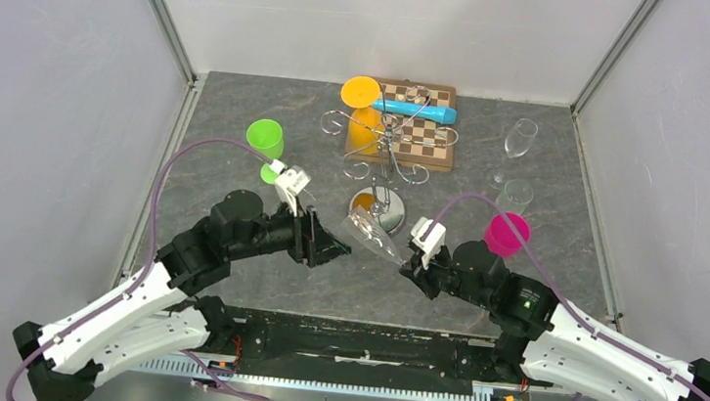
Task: Take the wine glass off the wine glass rack
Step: Place the wine glass at the center of the board.
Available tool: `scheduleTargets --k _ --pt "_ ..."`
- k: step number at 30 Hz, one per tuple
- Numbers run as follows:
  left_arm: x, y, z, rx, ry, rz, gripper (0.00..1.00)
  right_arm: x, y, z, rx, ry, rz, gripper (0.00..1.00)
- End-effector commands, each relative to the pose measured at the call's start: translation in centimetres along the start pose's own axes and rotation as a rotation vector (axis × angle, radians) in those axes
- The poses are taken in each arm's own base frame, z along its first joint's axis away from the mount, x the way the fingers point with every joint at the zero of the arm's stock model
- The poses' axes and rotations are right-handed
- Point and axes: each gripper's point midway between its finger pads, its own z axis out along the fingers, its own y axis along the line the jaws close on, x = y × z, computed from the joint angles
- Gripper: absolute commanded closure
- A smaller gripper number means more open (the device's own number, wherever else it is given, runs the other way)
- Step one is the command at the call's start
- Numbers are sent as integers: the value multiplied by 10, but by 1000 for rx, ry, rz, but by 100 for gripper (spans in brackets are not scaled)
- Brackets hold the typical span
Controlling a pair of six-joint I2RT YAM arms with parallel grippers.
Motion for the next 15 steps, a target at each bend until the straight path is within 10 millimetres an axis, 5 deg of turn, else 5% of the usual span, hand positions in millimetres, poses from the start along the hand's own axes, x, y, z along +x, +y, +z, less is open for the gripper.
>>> scheduleTargets --k 1,15 --pt "-12 1 -2 66 1 -122 34 -25 -20 -8 102 -51 -94 100" --pt "-37 51 -5 169 -71 -422 36 -34 -25 -18 92 -120 -321 100"
